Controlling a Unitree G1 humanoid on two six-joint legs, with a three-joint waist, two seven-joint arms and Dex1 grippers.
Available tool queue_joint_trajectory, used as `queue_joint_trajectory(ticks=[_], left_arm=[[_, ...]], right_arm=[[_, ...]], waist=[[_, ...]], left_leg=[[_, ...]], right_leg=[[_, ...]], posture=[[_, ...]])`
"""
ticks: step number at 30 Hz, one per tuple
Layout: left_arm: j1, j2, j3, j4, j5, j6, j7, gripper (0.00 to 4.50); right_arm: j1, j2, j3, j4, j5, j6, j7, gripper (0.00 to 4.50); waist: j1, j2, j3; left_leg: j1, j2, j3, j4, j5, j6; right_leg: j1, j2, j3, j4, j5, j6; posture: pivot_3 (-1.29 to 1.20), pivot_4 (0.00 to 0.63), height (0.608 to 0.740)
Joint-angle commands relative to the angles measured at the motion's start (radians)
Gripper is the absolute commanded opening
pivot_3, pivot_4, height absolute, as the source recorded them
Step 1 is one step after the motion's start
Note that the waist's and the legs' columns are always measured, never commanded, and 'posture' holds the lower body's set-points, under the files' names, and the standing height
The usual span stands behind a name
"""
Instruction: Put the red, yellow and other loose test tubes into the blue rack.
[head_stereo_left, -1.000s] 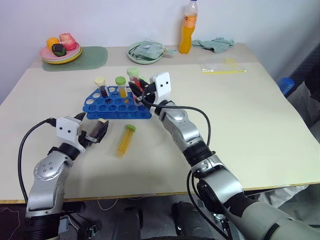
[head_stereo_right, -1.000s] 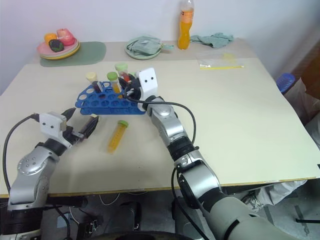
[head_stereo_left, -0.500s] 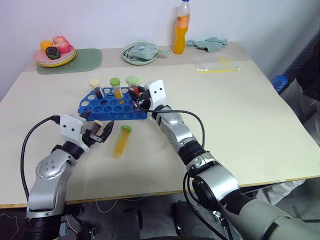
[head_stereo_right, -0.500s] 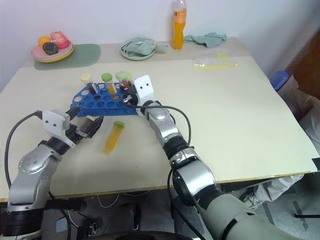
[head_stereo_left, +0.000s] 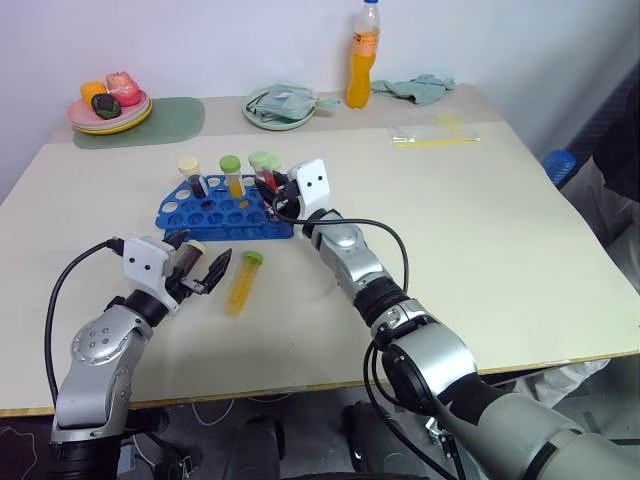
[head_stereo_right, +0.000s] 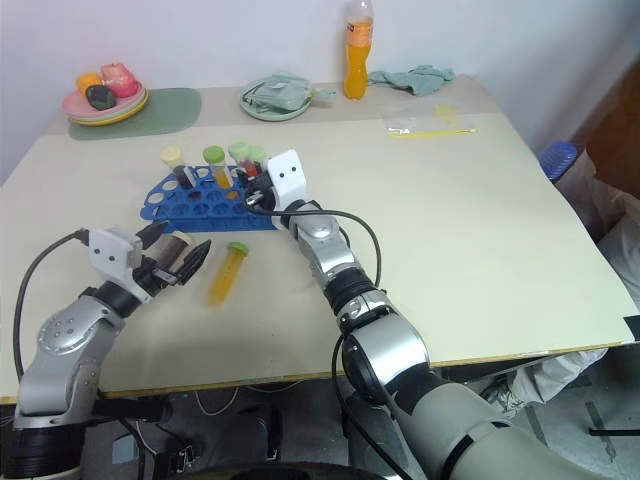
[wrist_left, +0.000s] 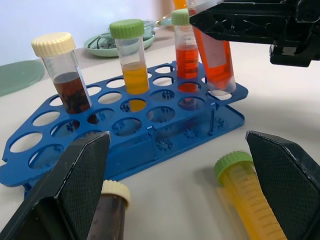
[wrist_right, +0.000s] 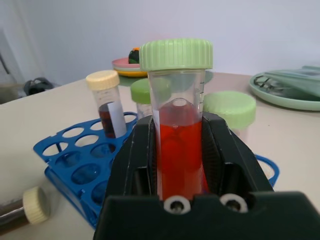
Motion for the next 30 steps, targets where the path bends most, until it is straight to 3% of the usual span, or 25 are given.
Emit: queue_joint_trajectory(ticks=[1,9,16,23,30], left_arm=[[-0.001,-0.002,0.007,-0.030,-0.009,-0.010,0.004,4.50],[-0.002,0.000,0.000,-0.068,-0.014,0.024,0.017,4.50],[0.001,0.007,0.009,-0.070,-0.021,0.035,0.009,4.50],[-0.010,0.011,0.006,-0.059,-0.020,0.049,0.008,4.50],[-0.037,0.046,-0.015,-0.098,-0.026,0.144,0.005,4.50]], right_arm=[[-0.046,0.059,-0.015,0.044,-0.010,-0.021,-0.033,0.75],[-0.054,0.065,-0.017,0.105,-0.015,-0.064,-0.061,0.75],[0.014,0.063,-0.015,0.067,0.003,-0.071,0.011,0.75],[0.037,0.045,-0.011,-0.070,0.000,-0.106,0.027,3.98],[0.152,-0.042,0.045,-0.480,0.043,0.053,0.180,3.98]], waist=[[0.002,0.000,0.000],[0.002,0.000,0.000],[0.001,0.000,0.000],[-0.001,0.001,0.001],[0.001,0.001,0.000]], left_leg=[[0.000,0.000,0.000,0.000,0.000,0.000],[0.000,0.000,0.000,0.000,0.000,0.000],[0.000,0.000,0.000,0.001,0.000,0.000],[0.000,0.000,0.000,0.000,0.000,0.000],[0.000,0.000,-0.001,0.000,0.000,0.000]], right_leg=[[0.000,0.000,0.000,0.000,0.000,0.000],[0.001,-0.001,0.000,0.000,0.000,0.000],[0.001,0.000,0.000,0.000,0.000,0.000],[0.000,0.000,0.000,0.000,0.000,0.000],[0.000,0.000,0.000,0.000,0.000,0.000]], posture=[[0.00,0.150,0.740],[0.00,0.150,0.740],[0.00,0.150,0.740],[0.00,0.150,0.740],[0.00,0.150,0.740]])
